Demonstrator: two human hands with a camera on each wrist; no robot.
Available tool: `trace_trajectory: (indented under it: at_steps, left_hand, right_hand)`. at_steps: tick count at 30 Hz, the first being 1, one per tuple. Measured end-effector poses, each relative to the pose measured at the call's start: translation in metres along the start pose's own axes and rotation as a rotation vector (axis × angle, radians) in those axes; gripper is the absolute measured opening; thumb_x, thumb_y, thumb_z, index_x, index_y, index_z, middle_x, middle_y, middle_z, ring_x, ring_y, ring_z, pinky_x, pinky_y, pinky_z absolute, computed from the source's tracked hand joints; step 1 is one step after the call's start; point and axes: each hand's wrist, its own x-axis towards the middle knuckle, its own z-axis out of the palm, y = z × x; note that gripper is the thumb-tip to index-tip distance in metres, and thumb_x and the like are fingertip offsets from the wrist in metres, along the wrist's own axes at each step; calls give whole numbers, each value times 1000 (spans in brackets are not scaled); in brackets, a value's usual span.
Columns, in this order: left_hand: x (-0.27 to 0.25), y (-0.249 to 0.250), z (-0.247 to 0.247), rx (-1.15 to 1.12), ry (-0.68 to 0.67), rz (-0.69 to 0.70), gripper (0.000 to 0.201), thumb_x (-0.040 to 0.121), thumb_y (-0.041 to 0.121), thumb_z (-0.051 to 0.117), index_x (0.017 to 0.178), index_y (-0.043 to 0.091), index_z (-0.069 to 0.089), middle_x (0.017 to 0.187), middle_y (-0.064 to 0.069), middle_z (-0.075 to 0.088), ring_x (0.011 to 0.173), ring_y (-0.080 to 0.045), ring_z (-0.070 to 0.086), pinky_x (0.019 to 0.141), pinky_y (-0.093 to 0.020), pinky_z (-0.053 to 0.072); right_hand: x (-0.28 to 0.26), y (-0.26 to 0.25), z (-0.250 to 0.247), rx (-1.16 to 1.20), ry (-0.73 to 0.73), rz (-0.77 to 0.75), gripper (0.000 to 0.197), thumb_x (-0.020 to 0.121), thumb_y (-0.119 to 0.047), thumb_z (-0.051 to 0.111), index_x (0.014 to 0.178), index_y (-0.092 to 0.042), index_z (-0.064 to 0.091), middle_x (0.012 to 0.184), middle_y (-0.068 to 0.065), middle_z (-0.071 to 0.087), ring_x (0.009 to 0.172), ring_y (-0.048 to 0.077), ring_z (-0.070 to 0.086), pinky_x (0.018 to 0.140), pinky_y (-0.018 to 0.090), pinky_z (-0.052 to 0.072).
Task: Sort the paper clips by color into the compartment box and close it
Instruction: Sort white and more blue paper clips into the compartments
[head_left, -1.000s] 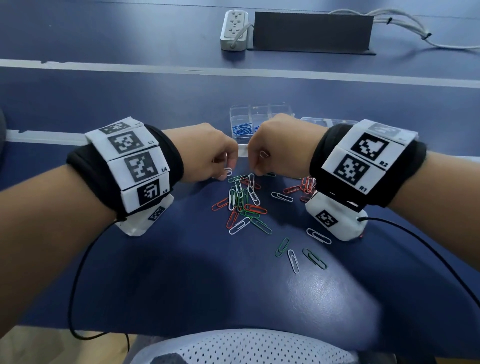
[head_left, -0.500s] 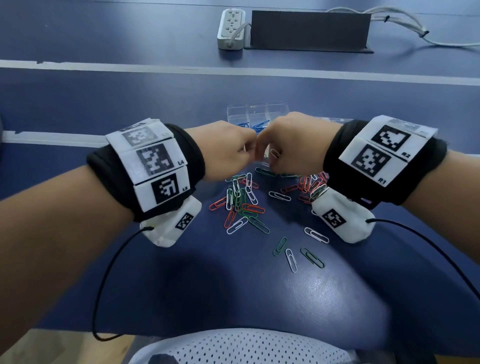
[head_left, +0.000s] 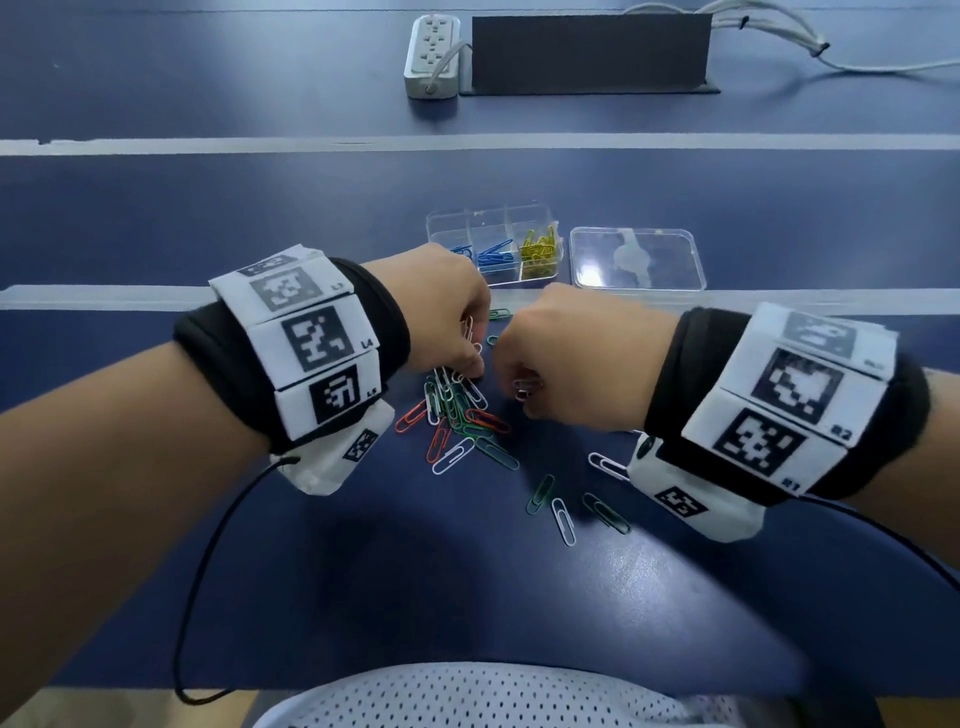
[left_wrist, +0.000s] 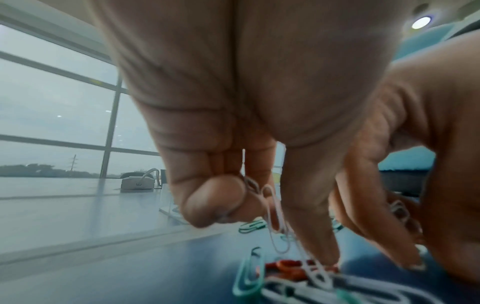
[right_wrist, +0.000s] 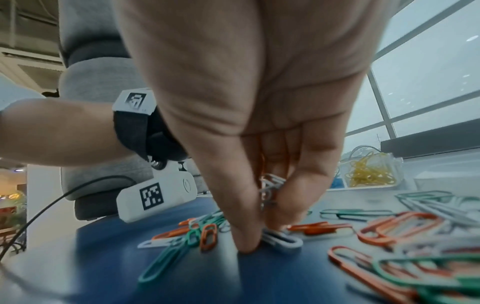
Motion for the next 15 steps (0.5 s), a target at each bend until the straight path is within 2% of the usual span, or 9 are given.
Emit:
trace_trajectory:
  at_steps: [2, 4, 5, 7, 11, 15]
  left_hand:
    - [0, -1, -1, -49, 12, -6, 16, 76, 30, 70, 88, 19, 67, 62, 11, 49, 62, -8, 46, 64, -24, 35]
    - [0, -2, -3, -87, 16, -4, 11, 77, 25, 69, 87, 20, 68, 62, 11, 50, 59, -3, 44, 55, -24, 35]
    - [0, -3, -4, -106, 15, -3, 10, 77, 25, 70, 85, 20, 67, 61, 11, 51, 58, -1, 44, 54, -20, 35]
    - [-1, -6, -7, -147, 23, -7, 6, 77, 25, 71, 80, 22, 66, 60, 10, 52, 55, -1, 47, 53, -17, 35]
    - [3, -22, -17, -294, 87, -34, 8, 77, 25, 71, 74, 23, 64, 60, 6, 61, 41, 4, 52, 56, -16, 44]
    - [19, -39, -26, -451, 201, -94, 19, 81, 17, 68, 66, 22, 58, 63, 2, 63, 35, 5, 52, 62, -20, 49]
  right_hand:
    - [1, -1, 1, 15, -3, -4, 20, 81, -11, 57, 88, -24, 71, 63, -6, 41, 72, 23, 48, 66, 25, 43]
    - [2, -2, 3, 26, -14, -8, 20, 79, -11, 57, 88, -23, 71, 69, -4, 47, 72, 22, 49, 65, 24, 41]
    - [2, -2, 4, 29, -21, -7, 19, 79, -13, 58, 89, -23, 71, 72, -3, 49, 73, 22, 49, 65, 24, 40]
    - [1, -3, 3, 34, -26, 0, 18, 77, -16, 60, 90, -23, 71, 74, -3, 51, 74, 22, 51, 65, 24, 39]
    - [5, 2, -7, 64, 32, 23, 23, 75, -21, 58, 92, -24, 74, 75, 0, 66, 72, 21, 57, 65, 22, 42]
    - [29, 21, -29, 303, 98, 167, 18, 76, -22, 59, 85, -24, 75, 60, -5, 63, 50, 2, 54, 63, 19, 46]
